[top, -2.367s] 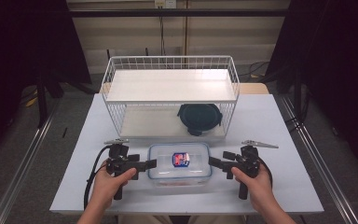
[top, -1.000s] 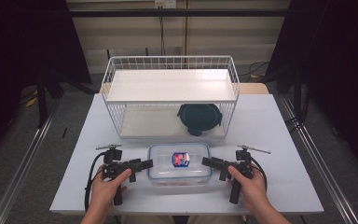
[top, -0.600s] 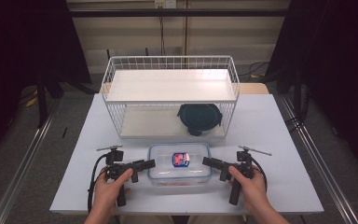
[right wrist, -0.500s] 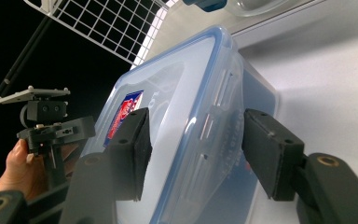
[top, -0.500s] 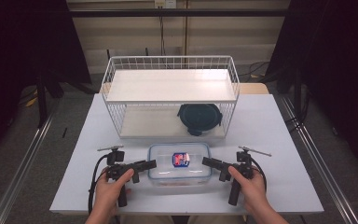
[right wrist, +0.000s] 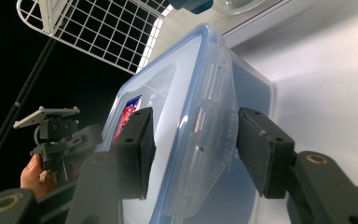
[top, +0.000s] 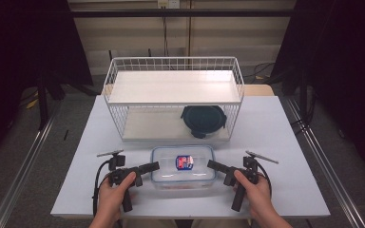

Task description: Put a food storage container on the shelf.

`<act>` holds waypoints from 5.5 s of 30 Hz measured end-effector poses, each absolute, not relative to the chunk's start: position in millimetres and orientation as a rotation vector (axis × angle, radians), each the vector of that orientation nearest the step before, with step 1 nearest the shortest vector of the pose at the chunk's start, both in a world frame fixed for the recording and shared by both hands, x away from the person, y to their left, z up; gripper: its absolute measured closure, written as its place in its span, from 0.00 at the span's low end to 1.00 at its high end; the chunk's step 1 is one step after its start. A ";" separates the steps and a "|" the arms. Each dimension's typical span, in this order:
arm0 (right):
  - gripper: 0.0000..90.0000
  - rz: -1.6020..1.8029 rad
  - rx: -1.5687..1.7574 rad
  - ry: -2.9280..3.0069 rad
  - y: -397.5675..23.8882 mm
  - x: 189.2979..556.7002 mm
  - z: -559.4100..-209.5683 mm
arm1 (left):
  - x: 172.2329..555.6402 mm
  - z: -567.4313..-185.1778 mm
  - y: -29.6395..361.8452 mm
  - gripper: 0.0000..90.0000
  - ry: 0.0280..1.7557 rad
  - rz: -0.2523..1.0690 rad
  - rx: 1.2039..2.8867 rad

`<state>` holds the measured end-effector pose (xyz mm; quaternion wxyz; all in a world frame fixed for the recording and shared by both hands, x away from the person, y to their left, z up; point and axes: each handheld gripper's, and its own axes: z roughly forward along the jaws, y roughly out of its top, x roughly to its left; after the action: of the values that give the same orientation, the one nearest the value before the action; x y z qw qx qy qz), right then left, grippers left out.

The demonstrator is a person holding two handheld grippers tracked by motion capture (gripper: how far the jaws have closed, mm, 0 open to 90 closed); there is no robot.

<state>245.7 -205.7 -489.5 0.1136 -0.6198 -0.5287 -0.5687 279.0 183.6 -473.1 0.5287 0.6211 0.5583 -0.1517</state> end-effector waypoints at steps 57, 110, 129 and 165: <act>0.67 -1.927 -1.859 -1.125 -210.2 239.0 -465.4 | 266.4 -445.3 181.4 0.64 1.330 -0.350 1.167; 0.67 -2.283 -1.700 -0.992 -185.1 291.7 -353.1 | 308.4 -328.9 191.7 0.65 1.139 -0.203 1.042; 0.67 -2.335 -1.751 -0.927 -177.2 327.7 -333.6 | 351.0 -313.3 189.5 0.66 1.152 -0.215 0.993; 0.66 -2.286 -1.937 -0.914 -162.4 388.8 -335.5 | 433.2 -318.0 183.4 0.63 1.290 -0.180 0.961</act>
<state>388.8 -162.4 -335.5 0.0047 -0.6183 -0.2917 -0.7298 433.2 183.4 -318.0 0.6901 0.4297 0.5768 -0.0804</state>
